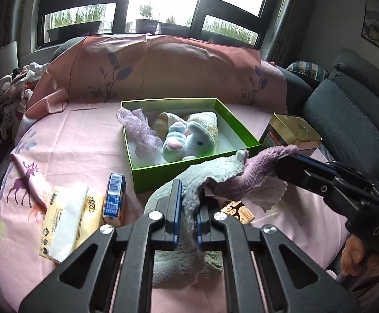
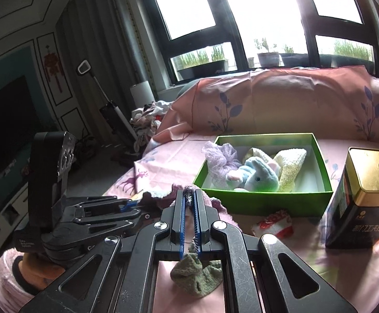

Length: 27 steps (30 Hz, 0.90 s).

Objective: Organize soft objects
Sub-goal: 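Lift the cloths and carry them over the green box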

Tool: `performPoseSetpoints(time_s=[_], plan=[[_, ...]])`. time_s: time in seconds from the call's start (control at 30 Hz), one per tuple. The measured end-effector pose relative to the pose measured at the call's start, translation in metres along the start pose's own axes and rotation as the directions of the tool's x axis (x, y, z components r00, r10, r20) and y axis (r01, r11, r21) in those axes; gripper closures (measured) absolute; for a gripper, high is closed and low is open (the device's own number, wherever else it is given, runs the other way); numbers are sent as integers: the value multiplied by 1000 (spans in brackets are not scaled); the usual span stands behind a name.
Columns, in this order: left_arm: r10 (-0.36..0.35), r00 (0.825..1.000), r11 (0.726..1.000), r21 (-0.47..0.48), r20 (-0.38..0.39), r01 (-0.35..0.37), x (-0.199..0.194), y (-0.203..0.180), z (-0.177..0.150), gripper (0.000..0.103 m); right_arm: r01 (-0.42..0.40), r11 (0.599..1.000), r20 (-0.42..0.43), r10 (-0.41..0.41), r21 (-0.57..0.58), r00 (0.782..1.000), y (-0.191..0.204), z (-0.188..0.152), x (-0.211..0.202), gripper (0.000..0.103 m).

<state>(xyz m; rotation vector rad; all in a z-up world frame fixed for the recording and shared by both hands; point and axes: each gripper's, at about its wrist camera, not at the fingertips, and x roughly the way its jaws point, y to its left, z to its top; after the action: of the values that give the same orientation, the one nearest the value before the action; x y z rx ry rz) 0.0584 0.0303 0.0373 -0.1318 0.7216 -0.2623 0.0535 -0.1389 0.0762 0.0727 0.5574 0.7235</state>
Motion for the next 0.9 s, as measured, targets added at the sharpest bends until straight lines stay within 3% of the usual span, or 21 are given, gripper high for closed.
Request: performPoseSetpoints(time_s=[0.2, 0.43, 0.63, 0.9], plan=[[-6, 998, 999, 36, 58, 4, -6, -8, 57, 96, 35, 999, 80, -32, -37, 996, -5, 42, -2, 96], [-5, 998, 1000, 16, 65, 4, 26, -11, 112, 95, 88, 996, 120, -84, -31, 989, -31, 77, 18, 96], [-11, 1000, 999, -48, -7, 11, 81, -1, 137, 95, 138, 990, 92, -137, -5, 986, -66, 86, 49, 96], [40, 992, 998, -39, -123, -46, 163, -3, 134, 95, 233, 971, -26, -232, 51, 972, -114, 68, 99, 96]])
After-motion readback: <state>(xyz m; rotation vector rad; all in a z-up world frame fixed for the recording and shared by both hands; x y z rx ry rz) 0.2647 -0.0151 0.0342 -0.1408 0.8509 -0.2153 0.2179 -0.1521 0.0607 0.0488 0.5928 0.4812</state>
